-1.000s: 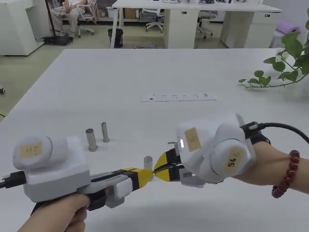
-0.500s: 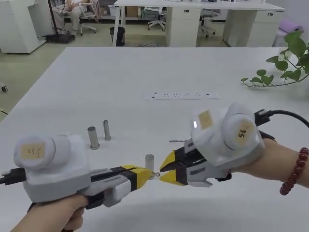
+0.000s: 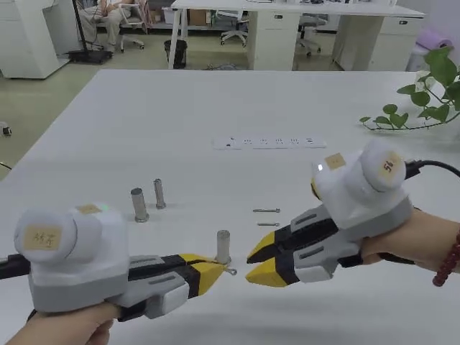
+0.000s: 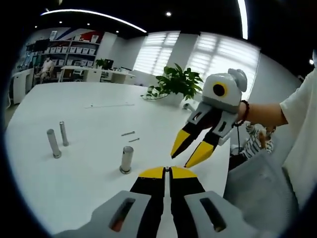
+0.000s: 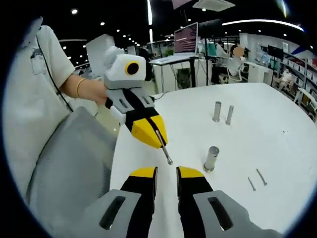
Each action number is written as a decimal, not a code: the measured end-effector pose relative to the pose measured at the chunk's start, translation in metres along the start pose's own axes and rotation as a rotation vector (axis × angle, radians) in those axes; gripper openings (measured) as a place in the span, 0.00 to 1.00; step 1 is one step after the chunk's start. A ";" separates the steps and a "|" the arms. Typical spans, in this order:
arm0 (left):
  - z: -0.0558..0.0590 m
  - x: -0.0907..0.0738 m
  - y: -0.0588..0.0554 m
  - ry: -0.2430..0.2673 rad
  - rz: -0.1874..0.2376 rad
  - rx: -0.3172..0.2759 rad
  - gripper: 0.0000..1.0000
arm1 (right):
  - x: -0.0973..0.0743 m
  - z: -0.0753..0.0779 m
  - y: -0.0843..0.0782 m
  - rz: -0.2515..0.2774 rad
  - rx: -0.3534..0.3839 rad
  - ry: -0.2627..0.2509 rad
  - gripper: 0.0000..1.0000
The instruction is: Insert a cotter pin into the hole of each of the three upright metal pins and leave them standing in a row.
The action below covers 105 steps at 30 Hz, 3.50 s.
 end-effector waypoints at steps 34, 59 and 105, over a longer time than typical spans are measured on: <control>0.025 -0.004 0.001 -0.235 0.042 0.164 0.00 | 0.001 -0.020 -0.003 0.088 0.003 0.218 0.12; 0.025 0.000 0.002 -0.220 0.045 0.207 0.03 | 0.001 -0.025 0.000 0.025 -0.103 0.201 0.03; -0.055 0.041 -0.006 0.241 0.018 0.190 0.28 | 0.011 0.061 -0.001 -0.434 -0.211 -0.205 0.03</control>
Point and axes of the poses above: the centre of the closed fingertips' face, and the gripper's own axes: x roughly forward along the fingers, z roughly to its right, y roughly out of its top, the point moved 9 cm from there along -x, roughly backward along the fingers, and after that the axes turned 7 degrees about -z, right-handed, at the moved point
